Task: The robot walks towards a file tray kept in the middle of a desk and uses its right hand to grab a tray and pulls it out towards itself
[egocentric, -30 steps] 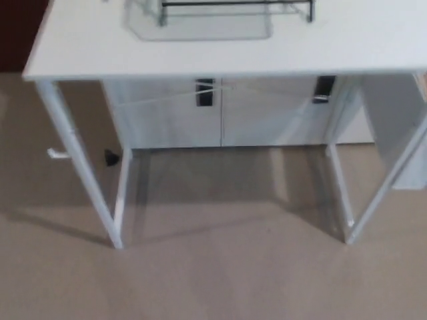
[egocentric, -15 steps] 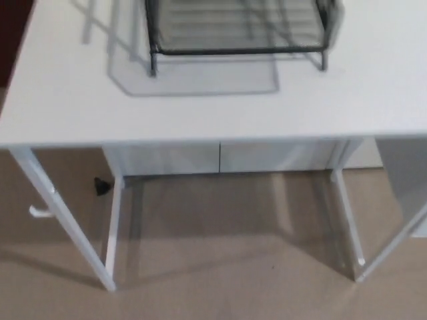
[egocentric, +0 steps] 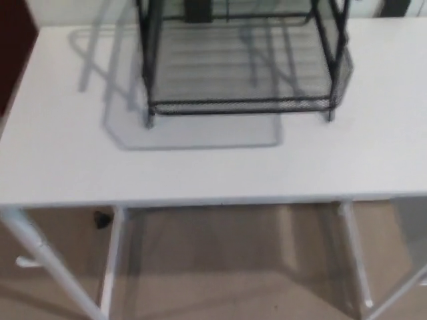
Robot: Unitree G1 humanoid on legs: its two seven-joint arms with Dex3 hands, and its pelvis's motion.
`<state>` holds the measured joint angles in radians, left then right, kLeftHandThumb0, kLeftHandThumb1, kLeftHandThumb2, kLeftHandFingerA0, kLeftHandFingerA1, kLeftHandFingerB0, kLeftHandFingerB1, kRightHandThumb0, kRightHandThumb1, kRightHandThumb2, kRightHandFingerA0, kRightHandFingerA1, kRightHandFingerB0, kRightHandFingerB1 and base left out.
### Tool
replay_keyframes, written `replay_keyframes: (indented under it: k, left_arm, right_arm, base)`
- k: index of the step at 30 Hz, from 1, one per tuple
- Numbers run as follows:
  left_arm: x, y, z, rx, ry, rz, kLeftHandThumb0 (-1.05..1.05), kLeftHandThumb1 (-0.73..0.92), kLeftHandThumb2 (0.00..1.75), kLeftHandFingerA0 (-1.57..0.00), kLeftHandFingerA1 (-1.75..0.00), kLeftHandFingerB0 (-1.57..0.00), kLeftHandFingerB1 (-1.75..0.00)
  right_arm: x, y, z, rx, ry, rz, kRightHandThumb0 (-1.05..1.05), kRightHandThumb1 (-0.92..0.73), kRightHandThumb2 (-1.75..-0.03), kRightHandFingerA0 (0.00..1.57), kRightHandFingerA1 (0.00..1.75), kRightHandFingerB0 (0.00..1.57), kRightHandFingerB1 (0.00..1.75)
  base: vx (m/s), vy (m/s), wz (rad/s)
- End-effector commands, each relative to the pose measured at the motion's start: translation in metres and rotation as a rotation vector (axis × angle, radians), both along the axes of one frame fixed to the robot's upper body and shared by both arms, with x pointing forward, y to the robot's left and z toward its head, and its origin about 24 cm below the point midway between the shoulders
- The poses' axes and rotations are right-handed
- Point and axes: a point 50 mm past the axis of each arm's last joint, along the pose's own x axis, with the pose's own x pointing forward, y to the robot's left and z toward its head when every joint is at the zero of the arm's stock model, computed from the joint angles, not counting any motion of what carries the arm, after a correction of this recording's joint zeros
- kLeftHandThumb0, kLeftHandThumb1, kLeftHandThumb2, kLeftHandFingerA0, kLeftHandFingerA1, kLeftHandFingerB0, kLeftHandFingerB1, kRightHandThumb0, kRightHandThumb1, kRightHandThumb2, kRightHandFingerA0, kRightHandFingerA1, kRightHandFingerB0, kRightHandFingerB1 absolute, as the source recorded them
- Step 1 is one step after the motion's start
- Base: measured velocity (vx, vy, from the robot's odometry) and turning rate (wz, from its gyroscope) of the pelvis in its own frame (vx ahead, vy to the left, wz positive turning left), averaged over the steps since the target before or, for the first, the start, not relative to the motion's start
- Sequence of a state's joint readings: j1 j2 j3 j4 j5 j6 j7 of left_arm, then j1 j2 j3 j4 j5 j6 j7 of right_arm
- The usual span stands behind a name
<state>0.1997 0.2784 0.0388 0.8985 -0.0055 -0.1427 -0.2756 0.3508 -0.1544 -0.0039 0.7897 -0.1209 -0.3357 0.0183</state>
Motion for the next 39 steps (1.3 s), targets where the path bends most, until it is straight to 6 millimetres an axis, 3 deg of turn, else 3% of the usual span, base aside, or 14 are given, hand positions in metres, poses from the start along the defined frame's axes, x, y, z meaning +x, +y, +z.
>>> replay_keyframes:
  k: [1, 18, 28, 29, 39]
  left_arm:
    - [-0.01, -0.004, -0.006, -0.033, 0.089, -0.032, -0.4, 0.46, 0.58, -0.49, -0.64, -0.44, -0.56]
    - [-0.002, 0.001, 0.0, -0.008, 0.067, -0.05, -0.48, 0.47, 0.6, -0.52, -0.68, -0.44, -0.59]
    - [-0.005, 0.0, -0.002, 0.004, 0.078, -0.049, -0.45, 0.43, 0.59, -0.53, -0.69, -0.44, -0.59]
    - [-0.005, -0.001, -0.002, 0.002, 0.082, -0.049, -0.44, 0.43, 0.59, -0.49, -0.69, -0.44, -0.6]
    - [-0.018, -0.002, -0.005, 0.025, 0.112, -0.076, -0.45, 0.45, 0.59, -0.54, -0.68, -0.45, -0.59]
  right_arm:
    - [-0.003, 0.001, 0.001, -0.023, -0.002, -0.006, -0.28, -0.56, -0.56, 0.68, 0.62, 0.49, 0.47]
    - [-0.003, 0.001, -0.004, -0.048, 0.008, 0.013, -0.32, -0.55, -0.55, 0.75, 0.64, 0.54, 0.48]
    - [-0.007, 0.003, -0.004, -0.071, 0.015, 0.046, -0.36, -0.55, -0.55, 0.76, 0.64, 0.57, 0.48]
    - [-0.009, 0.003, -0.004, -0.071, 0.01, 0.051, -0.37, -0.39, -0.82, 0.76, 0.76, 0.48, 0.6]
    - [-0.022, 0.005, -0.004, -0.077, 0.029, 0.081, -0.4, -0.4, -0.81, 0.78, 0.77, 0.52, 0.61]
  base:
    - [0.1, -0.13, -0.09]
    - [0.09, 0.107, -0.02]
    - [0.03, -0.108, 0.0]
    - [0.04, -0.344, 0.08]
    - [0.01, 0.028, -0.05]
